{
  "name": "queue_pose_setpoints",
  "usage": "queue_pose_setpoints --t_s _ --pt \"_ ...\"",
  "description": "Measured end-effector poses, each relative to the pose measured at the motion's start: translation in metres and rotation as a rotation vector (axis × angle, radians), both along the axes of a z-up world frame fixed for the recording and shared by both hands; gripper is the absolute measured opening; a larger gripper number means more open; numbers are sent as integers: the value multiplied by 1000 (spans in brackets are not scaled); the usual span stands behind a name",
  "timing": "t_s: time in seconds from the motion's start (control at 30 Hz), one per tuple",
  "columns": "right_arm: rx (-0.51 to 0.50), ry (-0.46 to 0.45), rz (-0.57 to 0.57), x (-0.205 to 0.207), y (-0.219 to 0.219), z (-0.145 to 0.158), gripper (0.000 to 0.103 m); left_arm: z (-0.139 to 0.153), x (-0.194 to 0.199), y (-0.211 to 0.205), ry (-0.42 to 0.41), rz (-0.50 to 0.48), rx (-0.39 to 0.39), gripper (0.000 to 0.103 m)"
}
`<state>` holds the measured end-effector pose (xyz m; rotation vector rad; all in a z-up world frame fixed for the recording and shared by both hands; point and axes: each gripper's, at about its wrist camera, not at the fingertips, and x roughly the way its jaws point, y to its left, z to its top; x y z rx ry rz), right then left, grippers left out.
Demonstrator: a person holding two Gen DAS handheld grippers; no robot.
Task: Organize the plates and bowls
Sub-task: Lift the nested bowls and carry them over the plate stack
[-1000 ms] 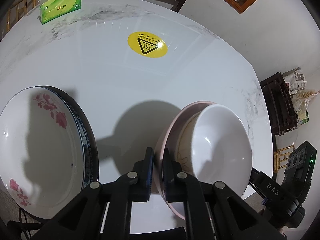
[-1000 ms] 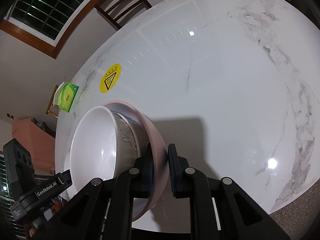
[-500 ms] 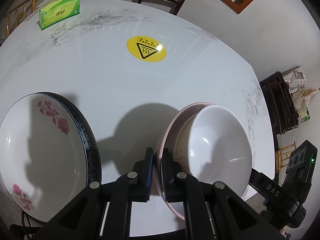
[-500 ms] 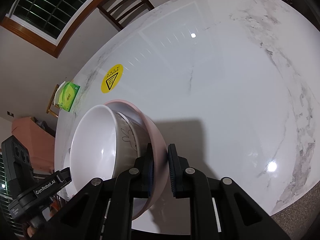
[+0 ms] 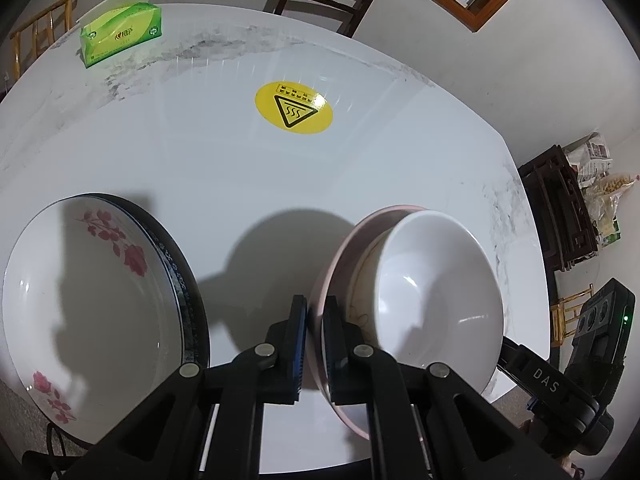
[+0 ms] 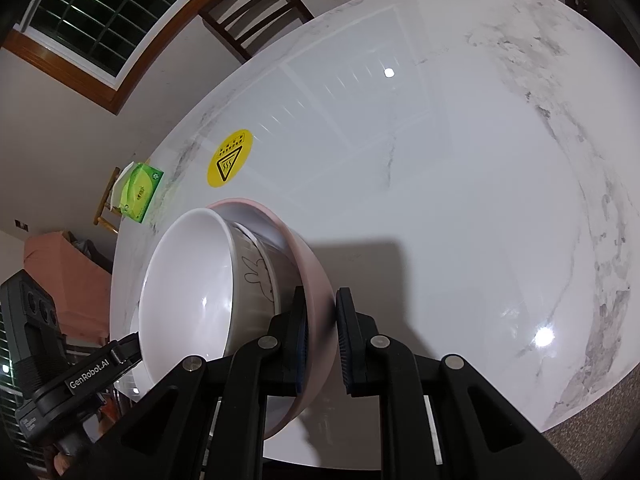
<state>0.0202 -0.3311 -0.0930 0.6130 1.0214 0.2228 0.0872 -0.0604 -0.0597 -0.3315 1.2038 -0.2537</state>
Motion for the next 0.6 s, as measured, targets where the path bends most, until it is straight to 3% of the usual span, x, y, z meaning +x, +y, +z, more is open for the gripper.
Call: queue_pose_setpoints --t_s 0.6 --pt "-15 -23 25 1 9 13 15 12 -3 13 -25 25 -2 6"
